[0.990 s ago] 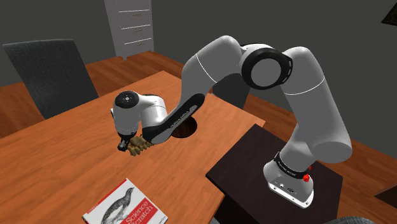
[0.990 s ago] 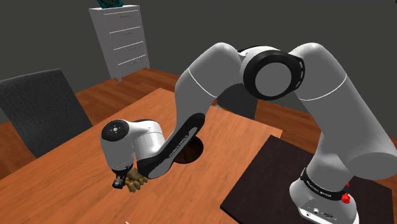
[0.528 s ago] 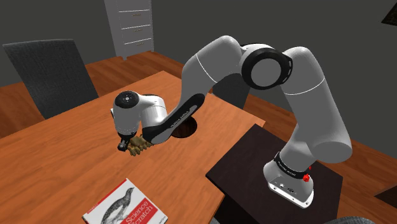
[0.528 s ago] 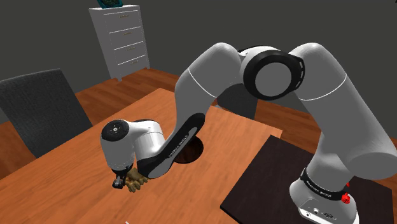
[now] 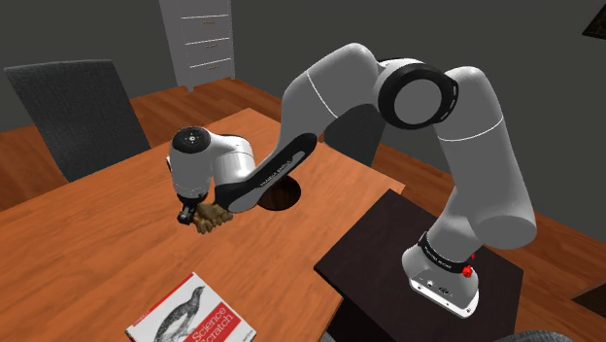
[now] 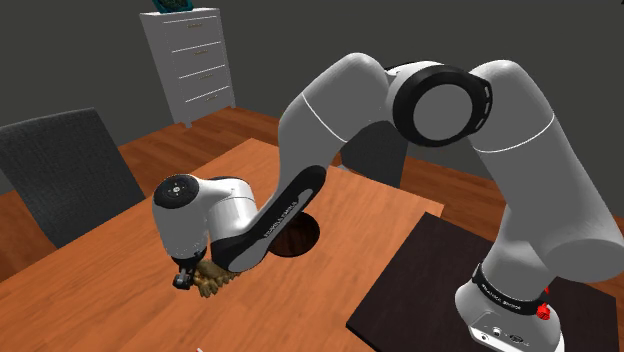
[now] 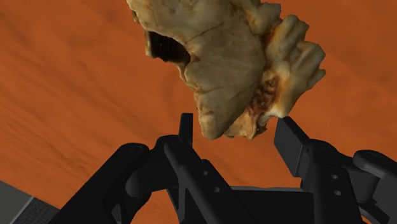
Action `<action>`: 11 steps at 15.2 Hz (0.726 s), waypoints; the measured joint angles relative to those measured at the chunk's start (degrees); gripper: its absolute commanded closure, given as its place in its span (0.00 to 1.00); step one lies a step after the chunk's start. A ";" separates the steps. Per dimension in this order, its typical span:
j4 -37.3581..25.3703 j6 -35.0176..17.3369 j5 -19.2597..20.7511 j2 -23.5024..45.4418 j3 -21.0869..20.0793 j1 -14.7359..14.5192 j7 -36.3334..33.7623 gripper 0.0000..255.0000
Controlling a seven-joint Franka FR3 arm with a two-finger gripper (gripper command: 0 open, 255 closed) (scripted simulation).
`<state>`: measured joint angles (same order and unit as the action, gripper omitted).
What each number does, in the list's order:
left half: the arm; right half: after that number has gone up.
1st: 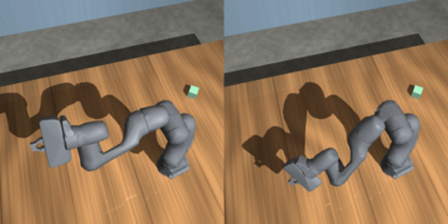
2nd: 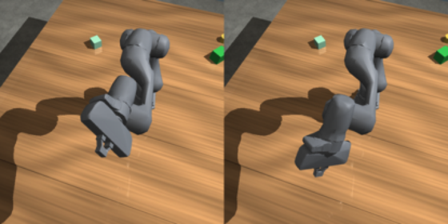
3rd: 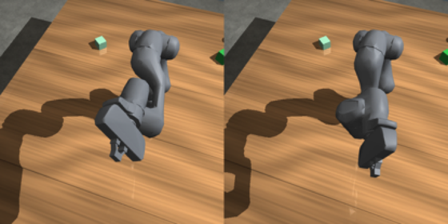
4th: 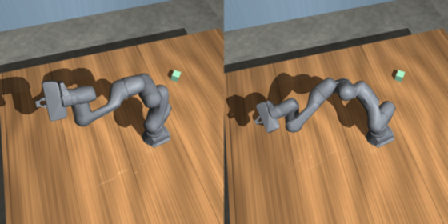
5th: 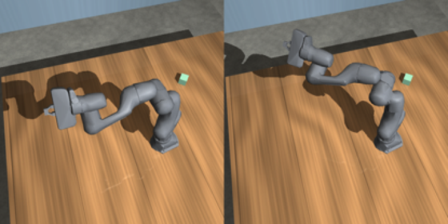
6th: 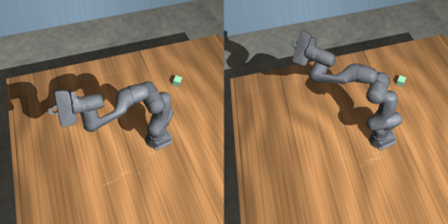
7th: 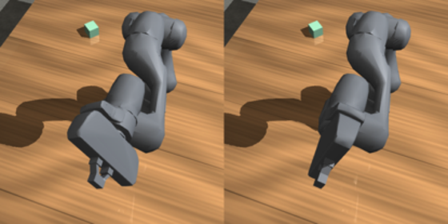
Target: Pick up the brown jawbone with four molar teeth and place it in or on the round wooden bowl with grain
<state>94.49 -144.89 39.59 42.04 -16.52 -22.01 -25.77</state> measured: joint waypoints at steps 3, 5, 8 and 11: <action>0.16 1.49 -1.03 -1.67 -0.87 0.54 1.04 1.00; 0.34 2.29 -1.63 -2.68 -1.37 0.89 1.64 1.00; 0.13 3.71 -2.57 -3.93 -2.09 1.29 2.60 1.00; 0.62 4.81 -3.44 -5.59 -2.78 1.80 3.38 1.00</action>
<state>95.11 -140.09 36.15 36.45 -19.30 -20.21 -22.38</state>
